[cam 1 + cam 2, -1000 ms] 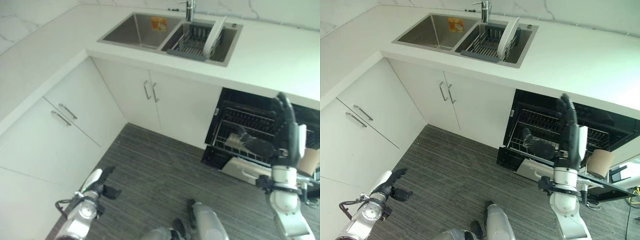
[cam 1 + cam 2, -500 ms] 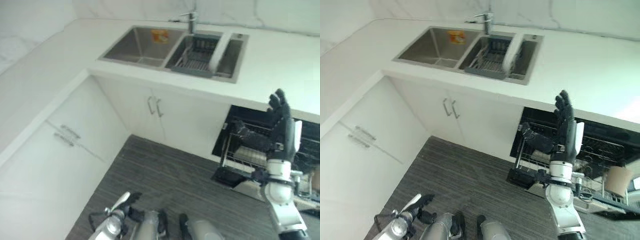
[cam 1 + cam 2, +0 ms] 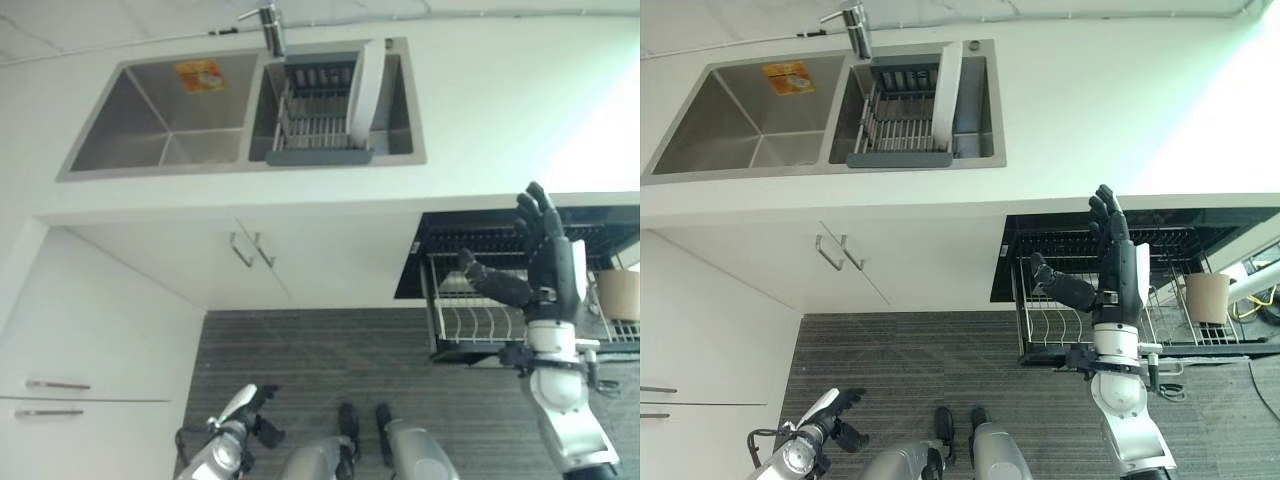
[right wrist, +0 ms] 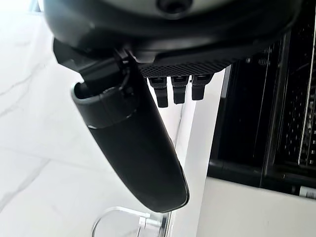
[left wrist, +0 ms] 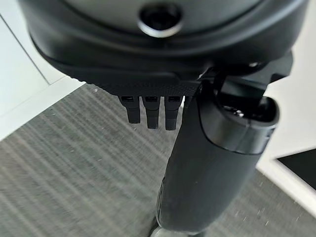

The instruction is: Place the dishes in the dishwasher.

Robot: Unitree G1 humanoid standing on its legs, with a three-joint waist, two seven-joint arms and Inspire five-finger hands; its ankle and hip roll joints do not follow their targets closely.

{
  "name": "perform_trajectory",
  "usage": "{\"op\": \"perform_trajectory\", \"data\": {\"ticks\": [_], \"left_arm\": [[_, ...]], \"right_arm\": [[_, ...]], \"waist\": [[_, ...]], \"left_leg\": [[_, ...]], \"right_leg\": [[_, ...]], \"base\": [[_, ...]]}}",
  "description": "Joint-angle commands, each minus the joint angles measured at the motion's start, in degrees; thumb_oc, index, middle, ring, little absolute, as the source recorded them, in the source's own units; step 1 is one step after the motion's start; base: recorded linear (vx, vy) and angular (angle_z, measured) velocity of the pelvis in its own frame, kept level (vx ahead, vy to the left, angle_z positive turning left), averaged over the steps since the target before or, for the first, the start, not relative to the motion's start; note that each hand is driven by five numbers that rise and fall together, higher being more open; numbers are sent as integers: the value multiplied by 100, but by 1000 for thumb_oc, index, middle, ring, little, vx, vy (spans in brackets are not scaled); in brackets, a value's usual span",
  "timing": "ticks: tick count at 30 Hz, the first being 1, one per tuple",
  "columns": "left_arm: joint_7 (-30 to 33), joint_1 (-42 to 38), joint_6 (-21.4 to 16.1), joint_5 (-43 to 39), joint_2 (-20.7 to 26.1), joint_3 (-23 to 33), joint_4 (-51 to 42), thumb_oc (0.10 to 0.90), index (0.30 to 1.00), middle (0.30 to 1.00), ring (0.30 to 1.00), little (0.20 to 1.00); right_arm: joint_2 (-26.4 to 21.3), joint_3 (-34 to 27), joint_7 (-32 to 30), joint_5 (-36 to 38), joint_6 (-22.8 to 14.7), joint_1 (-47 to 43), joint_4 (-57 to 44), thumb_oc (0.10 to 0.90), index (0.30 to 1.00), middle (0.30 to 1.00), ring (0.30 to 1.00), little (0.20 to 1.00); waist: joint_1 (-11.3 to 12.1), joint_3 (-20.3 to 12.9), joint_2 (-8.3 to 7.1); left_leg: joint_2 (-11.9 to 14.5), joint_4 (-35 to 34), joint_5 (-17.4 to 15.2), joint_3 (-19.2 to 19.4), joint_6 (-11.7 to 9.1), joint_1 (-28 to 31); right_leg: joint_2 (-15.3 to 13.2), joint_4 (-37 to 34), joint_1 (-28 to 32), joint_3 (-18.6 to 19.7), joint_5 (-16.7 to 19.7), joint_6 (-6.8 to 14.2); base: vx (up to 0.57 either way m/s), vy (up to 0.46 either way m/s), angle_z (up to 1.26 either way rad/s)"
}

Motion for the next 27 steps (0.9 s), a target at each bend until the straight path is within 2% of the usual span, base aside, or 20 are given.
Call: {"op": "perform_trajectory", "data": {"ticks": [1, 2, 3, 5, 6, 7, 8, 9, 11, 12, 13, 14, 15, 16, 17, 19, 20, 22, 25, 27], "left_arm": [[391, 144, -144, 89, -62, 156, 38, 800, 900, 900, 900, 900], [415, 149, -151, 85, -72, 154, 67, 800, 900, 900, 900, 900], [480, 157, -119, 34, -100, 167, 160, 800, 900, 900, 900, 900], [623, 189, -13, -176, -150, 238, 289, 800, 900, 900, 900, 900], [745, 204, 11, -260, -200, 351, 414, 800, 900, 900, 900, 900], [781, 206, 10, -259, -226, 408, 460, 800, 900, 900, 900, 900], [937, 203, 20, -450, -266, 431, 579, 800, 900, 900, 900, 900], [986, 204, -44, -511, -299, 490, 625, 800, 900, 900, 900, 900], [998, 141, -172, -653, -353, 511, 754, 800, 900, 900, 900, 900], [937, 116, -197, -799, -347, 558, 749, 800, 900, 900, 900, 900], [911, 117, -202, -844, -367, 592, 756, 800, 900, 900, 900, 900], [844, 141, -126, -967, -470, 730, 773, 800, 900, 900, 900, 900], [840, 154, -111, -986, -513, 758, 805, 800, 900, 900, 900, 900], [700, 199, -67, -1506, -630, 854, 957, 800, 900, 900, 900, 900], [692, 227, -120, -1563, -714, 991, 1056, 800, 900, 900, 900, 900], [722, 250, -228, -1240, -716, 1062, 1148, 800, 900, 900, 900, 900], [657, 283, -128, -1219, -648, 1091, 1241, 800, 900, 900, 900, 900], [557, 311, -150, -1279, -628, 1079, 1520, 800, 900, 900, 900, 900], [556, 303, -203, -1227, -664, 1032, 1695, 800, 900, 900, 900, 900], [599, 267, -257, -1422, -675, 981, 1714, 800, 900, 900, 900, 900]], "right_arm": [[-35, -194, -144, -183, -604, -571, -539, 800, 900, 900, 900, 900], [-23, -180, -150, -193, -605, -579, -542, 800, 900, 900, 900, 900], [11, -116, -107, -183, -602, -624, -559, 800, 900, 900, 900, 900], [66, 46, 71, -99, -636, -775, -536, 800, 900, 900, 900, 900], [86, 242, 71, -84, -652, -965, -492, 800, 900, 900, 900, 900], [72, 292, 24, -104, -653, -1002, -490, 800, 900, 900, 900, 900], [11, 334, -18, -143, -653, -987, -540, 800, 900, 900, 900, 900], [-41, 358, -33, -166, -697, -1011, -510, 800, 900, 900, 900, 900], [-187, 369, -167, -228, -714, -1069, -450, 800, 900, 900, 900, 900], [-241, 354, -257, -244, -759, -1128, -340, 800, 900, 900, 900, 900], [-220, 339, -289, -272, -761, -1114, -333, 800, 900, 900, 900, 900], [-152, 308, -334, -363, -686, -1035, -399, 800, 900, 900, 900, 900], [-140, 309, -342, -399, -645, -1012, -433, 800, 900, 900, 900, 900], [-181, 364, -414, -544, -558, -980, -496, 800, 900, 900, 900, 900], [-200, 389, -452, -607, -550, -957, -513, 800, 900, 900, 900, 900], [-195, 398, -450, -632, -556, -927, -532, 800, 900, 900, 900, 900], [-230, 448, -515, -660, -543, -914, -545, 800, 900, 900, 900, 900], [-295, 497, -556, -636, -526, -943, -514, 800, 900, 900, 900, 900], [-321, 426, -608, -510, -422, -888, -540, 800, 900, 900, 900, 900], [-283, 302, -526, -461, -450, -792, -586, 800, 900, 900, 900, 900]], "waist": [[171, -213, 115], [182, -210, 119], [232, -196, 118], [420, -138, 79], [591, -57, 35], [598, -12, 23], [524, -35, -75], [537, -47, -132], [590, 30, -360], [647, 135, -434], [649, 129, -420], [681, 82, -328], [688, 64, -287], [752, 10, -135], [777, -25, -74], [775, -51, -27], [762, -57, 32], [748, -58, 95], [686, -103, 104], [592, -144, 75]], "left_leg": [[493, 842, -916, 127, -323, -78], [508, 842, -925, 142, -316, -73], [556, 842, -959, 232, -303, -49], [690, 842, -1008, 566, -339, 27], [791, 842, -1072, 814, -406, 125], [804, 842, -1092, 798, -442, 189], [732, 842, -1027, 808, -515, 238], [681, 842, -987, 893, -541, 300], [471, 842, -436, 912, -686, 431], [610, 1333, -223, 895, -782, 126], [661, 1296, -194, 892, -796, 82], [822, 842, -179, 849, -816, 30], [928, 842, -150, 785, -866, -100], [1301, 842, 73, 435, -1078, -581], [1491, 842, 149, 260, -1162, -756], [1672, 842, 196, 91, -1205, -852], [1801, 842, 217, -166, -1248, -863], [1639, 842, 96, -412, -1235, -742], [1454, 842, -113, -313, -1147, -546], [1189, 842, -350, -176, -982, -346]], "right_leg": [[1, -165, 556, -560, 169, 447], [-5, -165, 568, -593, 210, 465], [-19, -105, 571, -823, 327, 522], [-235, 92, 504, -1552, 432, 640], [-432, -79, 501, -2047, 489, 660], [-402, -165, 547, -1969, 391, 633], [-361, -165, 433, -1785, 145, 471], [-425, -165, 443, -1817, 105, 426], [-584, -165, 525, -1595, 61, 307], [-611, -165, 662, -1556, 17, 209], [-594, -165, 693, -1552, 5, 204], [-522, -165, 818, -1548, -53, 253], [-488, -165, 856, -1535, -96, 252], [-343, -165, 1016, -1453, -261, 250], [-318, -165, 1133, -1407, -364, 254], [-329, -165, 1224, -1342, -424, 268], [-389, -165, 1298, -1213, -451, 296], [-511, -165, 1352, -1005, -426, 359], [-731, -165, 1315, -932, -332, 459], [-1000, -165, 1110, -847, -81, 676]], "base": [[35, 10, -75], [34, -12, -104], [14, -35, -89], [-1, -78, -82], [-5, -174, -205], [10, -328, -163], [23, -268, -131], [52, -269, 27], [58, -170, 81], [55, -118, 64], [174, 5, 26], [188, 111, 29], [324, 264, 21], [318, 286, 7], [348, 316, -12], [308, 353, -37], [454, 648, -74], [419, 629, -70], [240, 422, -54], [214, 476, -31]]}}
